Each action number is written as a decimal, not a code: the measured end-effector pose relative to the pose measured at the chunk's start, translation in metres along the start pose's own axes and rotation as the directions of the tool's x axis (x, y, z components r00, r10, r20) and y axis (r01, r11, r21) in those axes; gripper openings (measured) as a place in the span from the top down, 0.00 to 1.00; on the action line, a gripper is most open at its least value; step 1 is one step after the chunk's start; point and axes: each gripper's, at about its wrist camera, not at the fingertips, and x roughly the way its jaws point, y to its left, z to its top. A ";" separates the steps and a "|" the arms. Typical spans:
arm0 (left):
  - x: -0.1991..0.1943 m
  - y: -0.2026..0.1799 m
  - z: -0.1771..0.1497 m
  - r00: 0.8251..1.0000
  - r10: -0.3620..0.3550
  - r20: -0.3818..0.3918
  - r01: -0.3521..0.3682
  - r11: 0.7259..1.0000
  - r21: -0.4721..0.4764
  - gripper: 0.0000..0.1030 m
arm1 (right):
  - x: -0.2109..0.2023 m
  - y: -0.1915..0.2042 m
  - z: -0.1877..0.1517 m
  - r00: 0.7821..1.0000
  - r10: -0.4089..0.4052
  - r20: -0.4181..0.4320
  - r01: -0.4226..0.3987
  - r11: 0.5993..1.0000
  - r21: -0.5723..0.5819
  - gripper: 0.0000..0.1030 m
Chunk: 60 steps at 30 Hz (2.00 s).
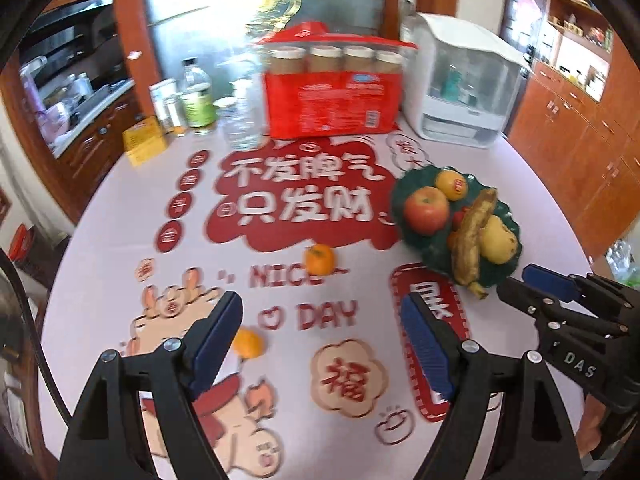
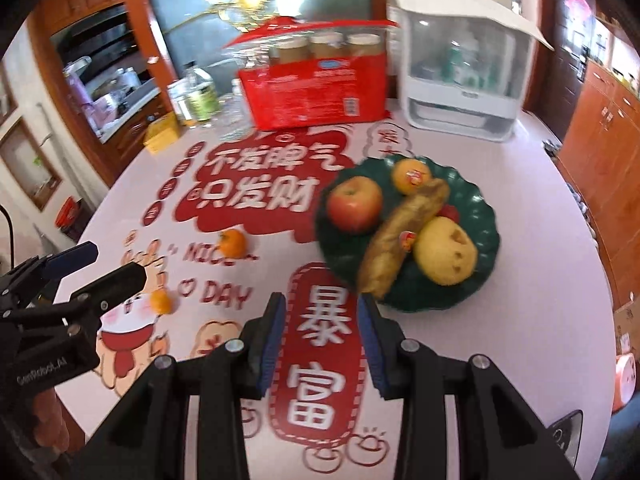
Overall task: Organize fruits
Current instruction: 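Move both open grippers back toward the two oranges, then grasp the small orange with the left gripper while the right gripper grasps the mandarin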
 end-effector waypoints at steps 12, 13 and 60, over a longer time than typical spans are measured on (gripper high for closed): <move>-0.019 0.101 -0.005 0.994 0.111 0.007 -0.108 0.975 -0.193 0.19 | 0.013 0.064 0.028 0.997 0.074 0.008 -0.072 0.989 -0.131 0.64; -0.018 0.111 -0.005 0.993 0.119 0.004 -0.115 0.971 -0.209 0.19 | 0.015 0.068 0.031 0.997 0.076 0.007 -0.074 0.988 -0.138 0.64; 0.157 0.083 -0.049 0.948 -0.059 -0.313 0.005 0.985 -0.171 0.67 | 0.204 0.101 0.035 0.990 0.035 -0.139 -0.057 0.985 -0.161 0.62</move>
